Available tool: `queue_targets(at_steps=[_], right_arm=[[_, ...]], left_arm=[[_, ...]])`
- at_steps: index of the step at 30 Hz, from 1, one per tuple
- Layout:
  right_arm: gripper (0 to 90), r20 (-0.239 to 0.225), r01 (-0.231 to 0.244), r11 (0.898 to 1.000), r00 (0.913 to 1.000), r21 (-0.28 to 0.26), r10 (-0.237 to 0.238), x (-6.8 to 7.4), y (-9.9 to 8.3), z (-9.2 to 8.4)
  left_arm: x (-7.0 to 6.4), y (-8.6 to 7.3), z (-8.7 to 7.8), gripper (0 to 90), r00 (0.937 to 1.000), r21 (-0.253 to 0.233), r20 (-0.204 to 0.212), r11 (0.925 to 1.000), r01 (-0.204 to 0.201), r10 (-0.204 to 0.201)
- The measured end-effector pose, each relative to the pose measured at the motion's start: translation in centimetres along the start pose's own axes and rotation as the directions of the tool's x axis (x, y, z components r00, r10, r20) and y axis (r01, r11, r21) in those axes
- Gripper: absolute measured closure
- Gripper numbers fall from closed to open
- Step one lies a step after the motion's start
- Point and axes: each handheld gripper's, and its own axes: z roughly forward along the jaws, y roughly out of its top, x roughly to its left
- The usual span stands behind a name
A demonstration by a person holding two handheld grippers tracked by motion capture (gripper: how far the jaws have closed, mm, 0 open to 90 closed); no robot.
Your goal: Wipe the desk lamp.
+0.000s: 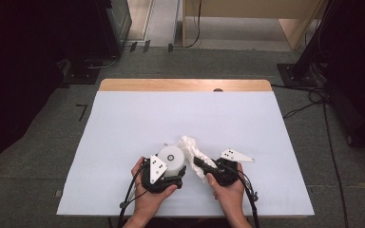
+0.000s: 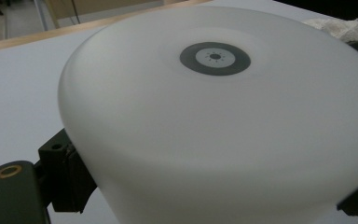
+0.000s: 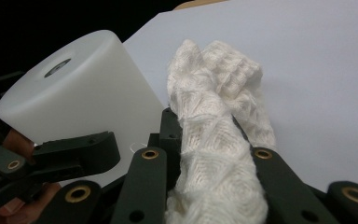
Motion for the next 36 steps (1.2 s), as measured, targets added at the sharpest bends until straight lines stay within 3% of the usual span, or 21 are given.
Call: queue_targets(at_steps=[2, 4, 6, 7, 11, 16, 22, 30, 33, 36], right_arm=[[76.4, -0.002, 0.006, 1.0, 1.0, -0.007, -0.006, 0.2, 0.1, 0.0], [76.5, -0.009, 0.012, 1.0, 0.9999, -0.018, -0.012, 0.6, 0.4, -0.4], [76.4, -0.019, 0.031, 0.999, 0.9993, -0.041, -0.031, 1.1, 1.0, -0.8], [76.4, -0.024, 0.037, 0.998, 0.999, -0.052, -0.039, 1.3, 1.3, -1.1], [76.4, -0.047, 0.058, 0.994, 0.997, -0.091, -0.062, 2.3, 2.2, -1.9], [76.4, -0.068, 0.086, 0.99, 0.9932, -0.114, -0.094, 3.5, 2.4, -2.2], [76.5, -0.074, 0.04, 0.996, 0.9962, -0.077, -0.046, 2.8, 1.6, -1.4], [76.7, -0.042, -0.034, 0.998, 0.9985, 0.053, 0.036, 0.8, -0.8, 0.9], [76.8, -0.041, -0.025, 0.998, 0.9988, 0.053, 0.027, 1.0, -0.5, 0.8], [76.8, -0.049, -0.008, 1.0, 0.9988, 0.019, 0.009, 1.6, 0.4, 0.1]], left_arm=[[0.4, 0.1, 0.0, 8.5, 0.9993, -0.001, 0.032, 0.9998, -0.019, 0.019], [1.0, 0.3, -0.2, 8.5, 0.9901, -0.026, 0.125, 0.9977, -0.062, 0.065], [1.7, 0.6, -0.5, 8.5, 0.9652, -0.05, 0.24, 0.9944, -0.094, 0.103], [1.8, 0.6, -0.5, 8.5, 0.9603, -0.051, 0.258, 0.9941, -0.096, 0.106], [1.7, 0.2, 0.2, 8.5, 0.9602, -0.003, 0.251, 0.9922, -0.125, 0.122], [1.7, 0.1, 0.3, 8.5, 0.9596, -0.008, 0.257, 0.9931, -0.117, 0.115], [1.8, 0.1, 0.3, 8.5, 0.9591, -0.006, 0.26, 0.9934, -0.114, 0.112], [1.9, 0.1, 0.3, 8.5, 0.9571, -0.006, 0.267, 0.9934, -0.114, 0.112], [1.9, 0.1, 0.3, 8.5, 0.9574, -0.008, 0.267, 0.9937, -0.112, 0.11], [1.9, 0.1, 0.3, 8.5, 0.9573, -0.008, 0.267, 0.9936, -0.112, 0.11]])
